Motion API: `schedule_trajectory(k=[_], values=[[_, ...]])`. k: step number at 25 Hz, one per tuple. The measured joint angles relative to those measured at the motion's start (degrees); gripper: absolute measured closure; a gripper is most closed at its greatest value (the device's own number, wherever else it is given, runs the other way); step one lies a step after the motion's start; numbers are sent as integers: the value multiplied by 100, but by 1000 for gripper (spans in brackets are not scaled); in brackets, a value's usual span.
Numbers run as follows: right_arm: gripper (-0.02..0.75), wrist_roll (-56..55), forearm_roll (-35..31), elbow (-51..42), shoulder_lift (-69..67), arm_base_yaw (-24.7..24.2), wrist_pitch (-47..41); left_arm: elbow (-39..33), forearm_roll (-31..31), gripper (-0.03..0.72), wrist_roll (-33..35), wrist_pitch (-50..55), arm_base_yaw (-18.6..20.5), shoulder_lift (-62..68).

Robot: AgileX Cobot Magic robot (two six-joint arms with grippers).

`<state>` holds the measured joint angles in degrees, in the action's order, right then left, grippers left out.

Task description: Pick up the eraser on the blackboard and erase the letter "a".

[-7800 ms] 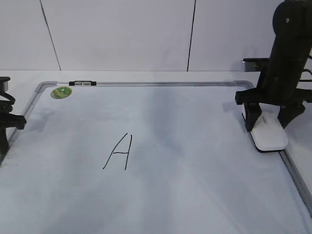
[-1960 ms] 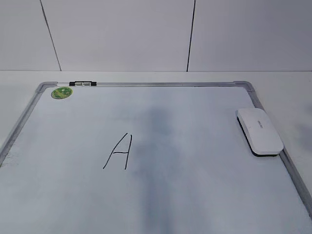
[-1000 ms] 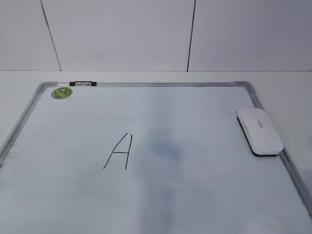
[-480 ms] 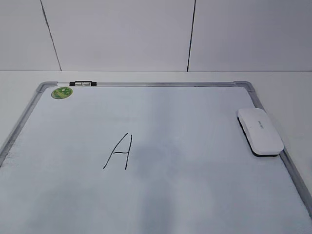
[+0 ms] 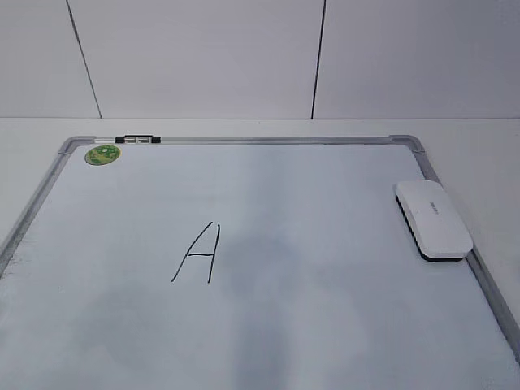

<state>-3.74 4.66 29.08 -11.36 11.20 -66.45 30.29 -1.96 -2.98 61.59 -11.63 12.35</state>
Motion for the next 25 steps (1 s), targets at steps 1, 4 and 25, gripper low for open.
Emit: schedule_trajectory(k=[1,4,25], values=[[145,0,13,-29,0,0,26,0,0,129,0,-11,0,0],[145,14,36,-41,0,0,62,0,0,135,9,-10,0,0],[145,27,66,-41,34,0,100,0,-36,150,9,21,0,-152]])
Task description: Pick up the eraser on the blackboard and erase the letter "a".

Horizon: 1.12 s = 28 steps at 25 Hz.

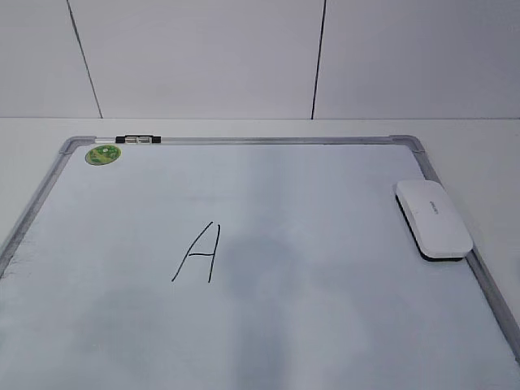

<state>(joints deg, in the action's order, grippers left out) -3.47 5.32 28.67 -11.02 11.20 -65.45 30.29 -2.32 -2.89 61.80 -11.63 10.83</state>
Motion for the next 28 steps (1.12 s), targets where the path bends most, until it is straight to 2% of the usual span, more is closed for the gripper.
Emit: schedule_trajectory(k=[15,25,28], values=[[145,4,13,0,1027,0,10,0,0,160,2,56,0,-977],[145,13,22,0,1193,0,10,0,0,166,2,105,0,-1020],[145,13,22,0,1193,-129,10,0,0,166,2,105,13,-1020]])
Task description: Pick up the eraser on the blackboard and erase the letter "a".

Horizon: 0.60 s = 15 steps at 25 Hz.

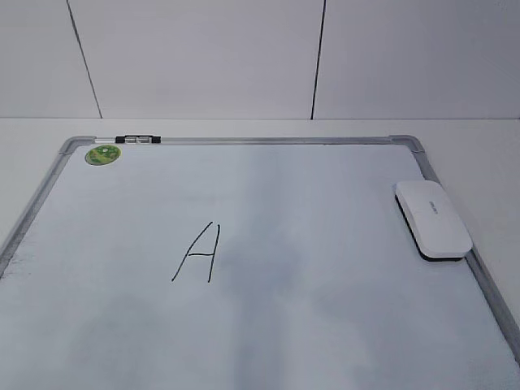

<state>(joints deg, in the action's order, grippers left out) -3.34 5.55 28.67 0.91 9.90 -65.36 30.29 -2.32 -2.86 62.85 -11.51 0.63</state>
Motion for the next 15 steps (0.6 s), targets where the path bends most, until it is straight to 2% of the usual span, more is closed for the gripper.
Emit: schedule_trajectory(k=[15], values=[[146,0,0,0,0,-834,-11,0,0,190,0,0,695,0]])
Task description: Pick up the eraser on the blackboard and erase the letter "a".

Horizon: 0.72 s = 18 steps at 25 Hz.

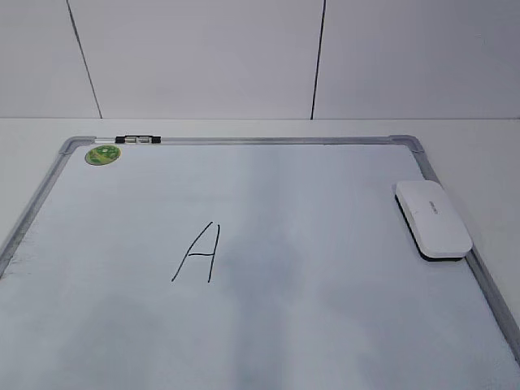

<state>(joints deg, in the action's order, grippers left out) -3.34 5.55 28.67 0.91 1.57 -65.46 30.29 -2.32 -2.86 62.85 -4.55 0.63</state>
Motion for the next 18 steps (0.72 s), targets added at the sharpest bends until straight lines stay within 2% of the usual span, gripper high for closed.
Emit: schedule_trajectory(k=[5,18], values=[[145,0,0,0,0,-170,0,0,0,190,0,0,125,0],[146,0,0,0,0,-170,0,0,0,191,0,0,125,0]])
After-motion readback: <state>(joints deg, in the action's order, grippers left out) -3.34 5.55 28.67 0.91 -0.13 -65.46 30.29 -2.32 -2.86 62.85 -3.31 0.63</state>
